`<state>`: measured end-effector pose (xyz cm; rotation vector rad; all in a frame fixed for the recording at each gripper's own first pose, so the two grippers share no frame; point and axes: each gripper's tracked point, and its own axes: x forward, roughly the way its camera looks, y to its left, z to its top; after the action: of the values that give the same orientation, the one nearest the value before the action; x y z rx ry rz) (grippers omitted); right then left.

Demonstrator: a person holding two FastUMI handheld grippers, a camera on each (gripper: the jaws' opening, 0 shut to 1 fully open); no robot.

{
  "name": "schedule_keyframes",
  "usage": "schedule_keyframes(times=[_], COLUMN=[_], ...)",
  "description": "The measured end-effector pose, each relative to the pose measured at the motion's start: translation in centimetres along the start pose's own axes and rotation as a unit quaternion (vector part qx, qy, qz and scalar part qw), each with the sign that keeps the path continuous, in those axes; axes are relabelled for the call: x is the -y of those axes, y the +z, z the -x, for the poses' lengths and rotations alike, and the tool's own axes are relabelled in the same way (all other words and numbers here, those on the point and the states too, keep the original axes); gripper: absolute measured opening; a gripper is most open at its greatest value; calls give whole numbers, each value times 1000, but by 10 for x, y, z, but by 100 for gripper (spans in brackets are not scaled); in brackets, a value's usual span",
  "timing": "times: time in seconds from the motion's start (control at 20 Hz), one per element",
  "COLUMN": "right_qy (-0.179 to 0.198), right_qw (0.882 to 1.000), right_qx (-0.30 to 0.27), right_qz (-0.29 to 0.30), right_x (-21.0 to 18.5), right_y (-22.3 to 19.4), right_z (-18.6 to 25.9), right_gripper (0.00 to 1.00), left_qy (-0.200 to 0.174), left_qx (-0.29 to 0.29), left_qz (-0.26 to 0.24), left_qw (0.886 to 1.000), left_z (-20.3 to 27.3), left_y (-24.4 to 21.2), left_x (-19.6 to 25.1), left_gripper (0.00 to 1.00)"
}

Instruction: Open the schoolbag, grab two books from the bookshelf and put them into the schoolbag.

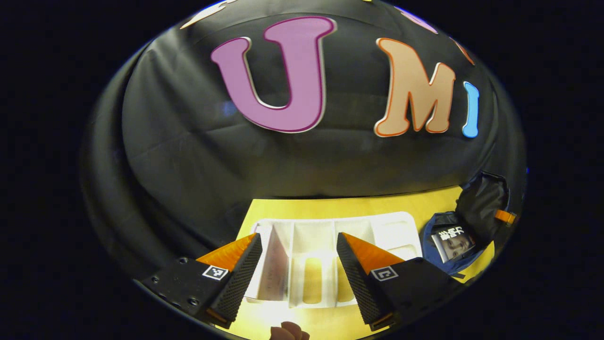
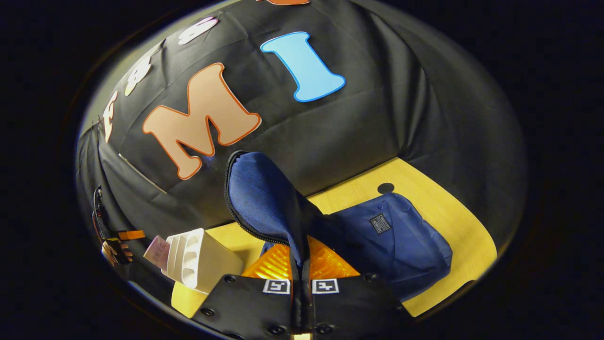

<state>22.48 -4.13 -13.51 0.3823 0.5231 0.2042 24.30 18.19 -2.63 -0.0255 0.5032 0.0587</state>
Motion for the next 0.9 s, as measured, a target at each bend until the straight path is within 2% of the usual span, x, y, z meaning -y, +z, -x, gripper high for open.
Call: schedule_keyframes(times=[0.2,0.25,0.3,0.5,0.6,0.7,0.85,0.9], right_qy=[-3,-4,-4,-6,-8,-11,-14,-14], right_qw=[1000,1000,1000,1000,1000,1000,1000,1000], right_qx=[-2,-2,-3,-3,-4,-5,-5,-5], right_qz=[3,4,4,0,1,-1,-3,-3], right_x=[0,0,0,1,1,2,3,3], right_y=[0,0,0,1,1,2,3,2], right_z=[0,1,0,0,1,2,2,2], right_gripper=[3,2,2,5,2,5,2,5], left_qy=[12,17,14,16,17,19,26,26], left_qx=[-35,-38,-47,-106,-133,-146,-179,-189], left_qz=[29,33,37,43,44,45,43,44], left_qw=[999,999,998,993,990,988,983,981], left_z=[-17,-21,-28,-44,-49,-55,-60,-62], left_y=[-17,-20,-24,-53,-67,-72,-88,-93], left_x=[-32,-39,-43,-53,-54,-57,-57,-57], left_gripper=[93,90,93,92,91,91,91,90])
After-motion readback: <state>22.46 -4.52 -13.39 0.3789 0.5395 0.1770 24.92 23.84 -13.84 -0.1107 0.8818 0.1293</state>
